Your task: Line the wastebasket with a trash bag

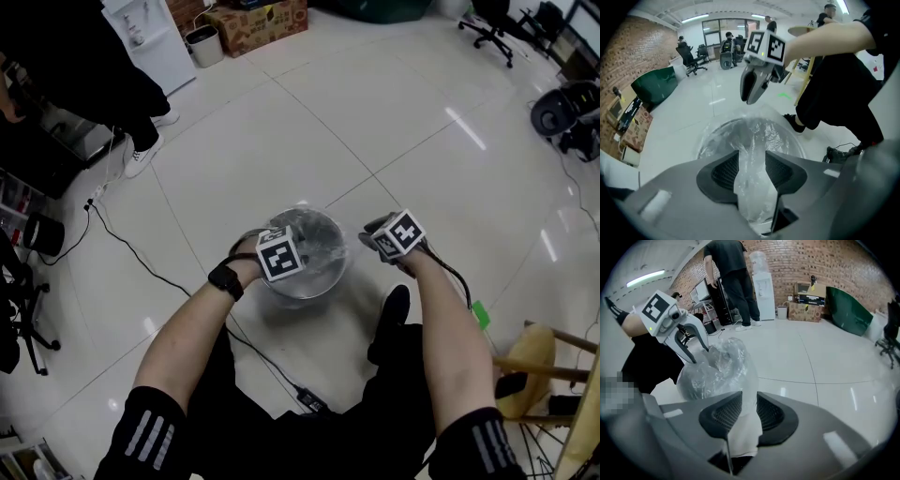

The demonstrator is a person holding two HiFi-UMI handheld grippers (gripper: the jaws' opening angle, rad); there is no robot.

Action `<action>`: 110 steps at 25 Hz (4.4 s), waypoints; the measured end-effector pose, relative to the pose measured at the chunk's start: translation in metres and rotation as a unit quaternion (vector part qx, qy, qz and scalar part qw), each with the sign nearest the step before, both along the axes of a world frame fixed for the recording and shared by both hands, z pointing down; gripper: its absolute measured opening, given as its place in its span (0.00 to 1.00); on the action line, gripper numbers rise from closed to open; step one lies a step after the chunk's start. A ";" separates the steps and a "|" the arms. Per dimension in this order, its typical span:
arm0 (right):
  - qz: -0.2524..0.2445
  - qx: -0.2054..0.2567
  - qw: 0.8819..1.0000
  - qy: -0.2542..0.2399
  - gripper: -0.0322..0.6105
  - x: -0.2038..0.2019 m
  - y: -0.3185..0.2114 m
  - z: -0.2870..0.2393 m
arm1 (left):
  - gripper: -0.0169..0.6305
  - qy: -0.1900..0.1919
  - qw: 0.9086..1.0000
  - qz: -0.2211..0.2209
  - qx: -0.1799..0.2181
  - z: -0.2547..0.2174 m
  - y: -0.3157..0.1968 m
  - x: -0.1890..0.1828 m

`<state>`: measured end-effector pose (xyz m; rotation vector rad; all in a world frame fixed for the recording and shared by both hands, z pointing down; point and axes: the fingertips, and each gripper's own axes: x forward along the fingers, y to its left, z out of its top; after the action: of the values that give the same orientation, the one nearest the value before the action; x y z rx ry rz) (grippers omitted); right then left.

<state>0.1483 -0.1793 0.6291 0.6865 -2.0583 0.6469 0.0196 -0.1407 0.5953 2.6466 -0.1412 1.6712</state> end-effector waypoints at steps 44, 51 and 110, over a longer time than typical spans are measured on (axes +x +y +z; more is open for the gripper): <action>-0.049 0.025 0.998 -0.036 0.22 -0.009 -0.007 -0.032 | 0.41 -0.058 0.994 -0.015 -0.087 0.108 0.003 0.027; -0.020 0.032 0.998 -0.056 0.22 -0.017 -0.016 -0.034 | 0.38 -0.021 0.999 -0.037 -0.030 0.009 -0.030 -0.008; -0.036 -0.046 0.997 0.043 0.06 -0.035 -0.013 0.059 | 0.02 0.063 0.948 -0.256 -0.179 0.096 -0.082 -0.128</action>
<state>0.1134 -0.1925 0.6880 0.5755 -1.9517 0.6564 -0.1085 -0.2223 0.6915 2.1876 -0.4333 1.2241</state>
